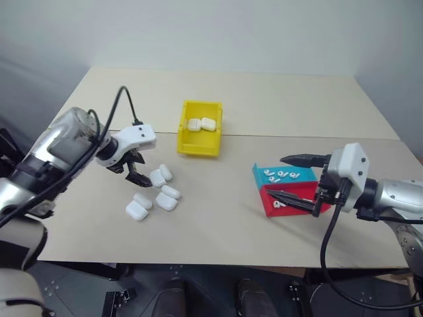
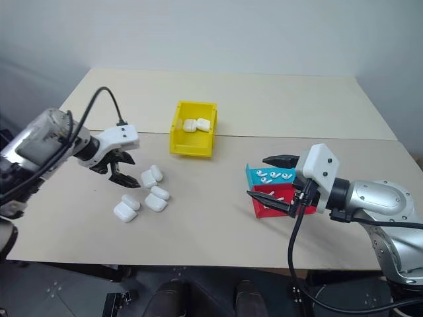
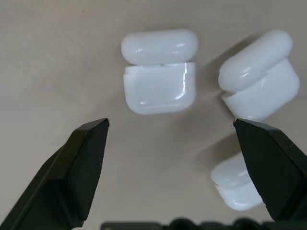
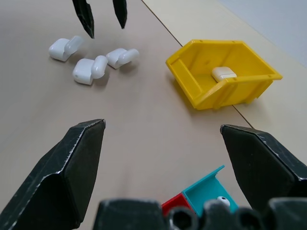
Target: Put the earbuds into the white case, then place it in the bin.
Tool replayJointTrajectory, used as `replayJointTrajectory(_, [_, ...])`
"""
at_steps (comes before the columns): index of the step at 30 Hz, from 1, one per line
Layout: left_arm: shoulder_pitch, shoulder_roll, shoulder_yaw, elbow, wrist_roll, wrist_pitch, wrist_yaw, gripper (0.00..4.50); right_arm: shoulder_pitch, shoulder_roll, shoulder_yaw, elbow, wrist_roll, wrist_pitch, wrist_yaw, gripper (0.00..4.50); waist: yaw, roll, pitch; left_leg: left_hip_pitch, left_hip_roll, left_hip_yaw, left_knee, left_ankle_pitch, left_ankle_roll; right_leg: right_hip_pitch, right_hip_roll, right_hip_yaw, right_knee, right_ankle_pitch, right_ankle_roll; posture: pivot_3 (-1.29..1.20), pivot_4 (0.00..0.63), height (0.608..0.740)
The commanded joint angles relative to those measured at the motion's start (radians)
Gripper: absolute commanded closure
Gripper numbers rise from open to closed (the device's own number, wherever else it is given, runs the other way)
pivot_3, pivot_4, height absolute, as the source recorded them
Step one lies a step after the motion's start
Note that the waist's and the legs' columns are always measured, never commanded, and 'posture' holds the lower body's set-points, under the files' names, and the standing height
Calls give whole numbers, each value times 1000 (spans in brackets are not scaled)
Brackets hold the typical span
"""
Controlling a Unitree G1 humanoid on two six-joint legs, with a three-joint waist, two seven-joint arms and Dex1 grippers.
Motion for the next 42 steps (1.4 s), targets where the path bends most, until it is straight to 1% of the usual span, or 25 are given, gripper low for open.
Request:
replayJointTrajectory(1, [-39, -45, -4, 114, 101, -149, -65, 0, -1, -3, -30, -37, 10, -1, -17, 17, -5, 0, 0, 0, 0, 0, 0, 0, 0, 0, 0, 0, 0, 0, 0, 0, 150, 740])
replayJointTrajectory(7, [-117, -184, -4, 347, 227, -251, -113, 0, 8, -2, -33, -54, 16, 7, -40, 17, -3, 0, 0, -2, 0, 0, 1, 0, 0, -1, 0, 0, 0, 0, 0, 0, 150, 740])
replayJointTrajectory(12, [-156, -258, 3, 450, 289, -253, -165, 0, 25, 5, -37, -78, 22, 12, -63, 17, -3, 0, 0, -3, 0, -1, 1, 0, 1, -1, 0, 0, -1, 0, 1, 0, 150, 740])
replayJointTrajectory(17, [-143, -277, 9, 452, 338, -223, -223, 0, 60, 7, -55, -109, 34, 12, -86, 17, -5, 0, 0, -4, 0, -1, 1, 0, 1, -2, 0, 0, 0, 0, 1, 0, 150, 740])
replayJointTrajectory(26, [-133, -342, 16, 482, 409, -80, -207, 0, 87, 17, -49, -130, 29, 7, -114, 17, -5, 0, 0, -3, 0, -2, 2, 0, 1, -1, 0, 0, 0, 0, 1, 0, 150, 740])
replayJointTrajectory(33, [-96, -338, 7, 442, 452, -26, -215, 0, 83, 23, -29, -131, 19, 4, -128, 17, -9, 0, 0, -2, 0, -1, 2, -1, 1, -1, 0, 0, 1, 0, 1, 0, 150, 740])
replayJointTrajectory(36, [-81, -332, 15, 419, 455, -19, -219, 592, 79, 25, -23, -127, 17, 3, -129, 0, -13, 0, 0, -2, 0, -1, 1, -1, 1, -1, 0, 0, 1, 0, 1, 0, 150, 740])
replayJointTrajectory(39, [-68, -324, 30, 394, 455, -10, -220, 1537, 77, 23, -22, -122, 15, -1, -127, 0, -16, 0, 0, -2, 0, -1, 1, -1, 1, -1, 0, 0, 1, 0, 1, 0, 150, 740])
replayJointTrajectory(40, [-65, -322, 37, 388, 456, -5, -219, 1736, 76, 23, -22, -120, 14, -3, -125, 0, -16, 0, 0, -2, 0, -1, 1, -1, 1, -1, 0, 0, 1, 0, 1, 0, 150, 740])
replayJointTrajectory(42, [-56, -315, 54, 372, 454, 14, -212, 1736, 76, 23, -21, -115, 12, -7, -123, 0, -16, 0, 0, -2, 0, -1, 1, -1, 1, -1, 0, 0, 1, 0, 1, 0, 150, 740])
